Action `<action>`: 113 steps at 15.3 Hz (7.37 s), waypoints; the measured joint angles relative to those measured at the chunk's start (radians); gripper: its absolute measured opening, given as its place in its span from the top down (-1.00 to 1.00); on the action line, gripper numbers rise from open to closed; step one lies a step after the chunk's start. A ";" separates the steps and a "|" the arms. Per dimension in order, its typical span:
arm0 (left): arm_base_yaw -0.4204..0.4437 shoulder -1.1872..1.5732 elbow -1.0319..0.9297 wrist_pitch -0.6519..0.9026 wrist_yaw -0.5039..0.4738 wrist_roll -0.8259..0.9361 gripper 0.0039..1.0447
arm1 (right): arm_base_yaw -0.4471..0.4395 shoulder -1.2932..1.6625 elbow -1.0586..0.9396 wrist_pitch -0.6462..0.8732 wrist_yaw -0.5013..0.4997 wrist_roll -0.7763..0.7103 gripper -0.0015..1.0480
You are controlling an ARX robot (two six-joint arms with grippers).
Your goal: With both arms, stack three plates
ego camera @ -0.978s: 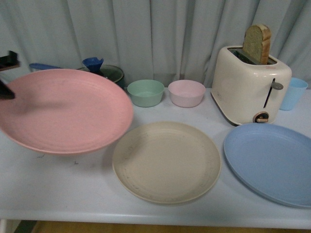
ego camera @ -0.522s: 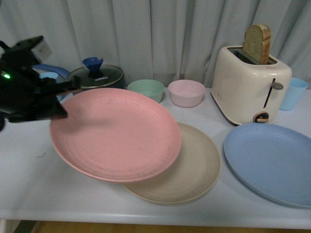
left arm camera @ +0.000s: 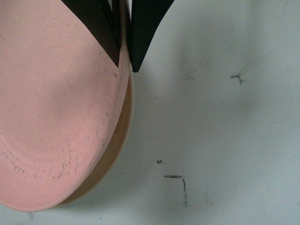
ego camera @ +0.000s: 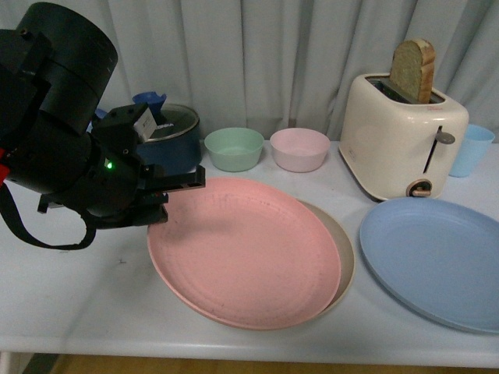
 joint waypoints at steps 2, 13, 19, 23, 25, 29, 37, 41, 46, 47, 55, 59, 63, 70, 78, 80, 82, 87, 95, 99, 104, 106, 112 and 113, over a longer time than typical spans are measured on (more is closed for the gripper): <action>-0.014 0.111 0.088 0.005 -0.006 0.000 0.96 | 0.000 0.000 0.000 0.000 0.000 0.000 -0.87; 0.113 -0.382 -0.686 1.278 -0.199 0.241 0.72 | 0.000 0.000 0.000 0.000 0.000 0.000 -0.87; 0.163 -0.615 -0.895 1.204 -0.148 0.243 0.97 | 0.000 0.000 0.000 0.000 0.000 0.000 -0.87; 0.238 -0.763 -0.979 1.109 -0.077 0.244 0.97 | 0.000 0.000 0.000 0.000 0.000 0.000 -0.87; 0.242 -0.871 -1.009 1.050 -0.073 0.244 0.97 | 0.000 0.000 0.000 0.000 0.000 0.000 -0.87; 0.240 -1.091 -1.058 0.878 -0.070 0.244 0.97 | 0.000 0.000 0.000 0.000 0.000 0.000 -0.87; 0.240 -1.600 -1.078 0.413 -0.070 0.244 0.97 | 0.000 0.000 0.000 0.000 0.000 0.000 -0.87; 0.240 -1.637 -1.078 0.377 -0.070 0.244 0.97 | 0.000 0.000 0.000 0.000 0.000 0.000 -0.87; 0.240 -1.727 -1.078 0.285 -0.070 0.244 0.97 | 0.000 0.000 0.000 0.000 0.000 0.000 -0.87; 0.240 -1.744 -1.078 0.268 -0.070 0.244 0.97 | 0.000 0.000 0.000 0.000 0.000 0.000 -0.87; 0.240 -1.920 -1.078 0.080 -0.070 0.244 0.22 | 0.011 0.083 0.070 -0.202 0.064 -0.044 -0.87; 0.240 -1.920 -1.078 0.081 -0.069 0.244 -0.82 | -0.294 0.901 0.274 0.083 -0.058 -0.253 -0.87; 0.240 -1.920 -1.078 0.081 -0.069 0.245 -0.88 | -0.364 1.299 0.432 0.333 -0.084 -0.299 -0.87; 0.240 -1.920 -1.078 0.081 -0.069 0.245 -0.88 | -0.283 1.915 0.802 0.457 -0.198 -0.270 -0.87; 0.240 -1.920 -1.078 0.081 -0.069 0.245 -0.88 | -0.217 2.237 1.031 0.423 -0.180 -0.105 -0.52; 0.240 -1.920 -1.078 0.081 -0.069 0.245 -0.88 | -0.216 2.246 1.038 0.428 -0.172 -0.097 -0.20; 0.240 -1.920 -1.078 0.081 -0.069 0.245 -0.88 | -0.217 2.247 1.033 0.438 -0.169 -0.096 0.11; 0.240 -1.920 -1.078 0.081 -0.069 0.245 -0.88 | -0.265 2.173 0.912 0.484 -0.229 -0.068 0.85; 0.240 -1.920 -1.078 0.081 -0.069 0.245 -0.88 | -0.419 1.796 0.671 0.397 -0.345 -0.063 0.94; 0.240 -1.920 -1.078 0.081 -0.069 0.245 -0.88 | -0.114 1.649 0.672 0.452 -0.355 0.103 0.94; 0.240 -1.920 -1.078 0.081 -0.069 0.245 -0.88 | 0.218 1.958 0.905 0.449 -0.190 0.348 0.94; 0.240 -1.920 -1.078 0.081 -0.069 0.245 -0.88 | 0.236 2.006 0.953 0.436 -0.164 0.389 0.94; 0.240 -1.920 -1.078 0.081 -0.069 0.245 -0.88 | 0.268 2.072 1.020 0.408 -0.132 0.415 0.94; 0.240 -1.920 -1.078 0.081 -0.069 0.245 -0.88 | 0.268 2.084 1.020 0.407 -0.122 0.415 0.94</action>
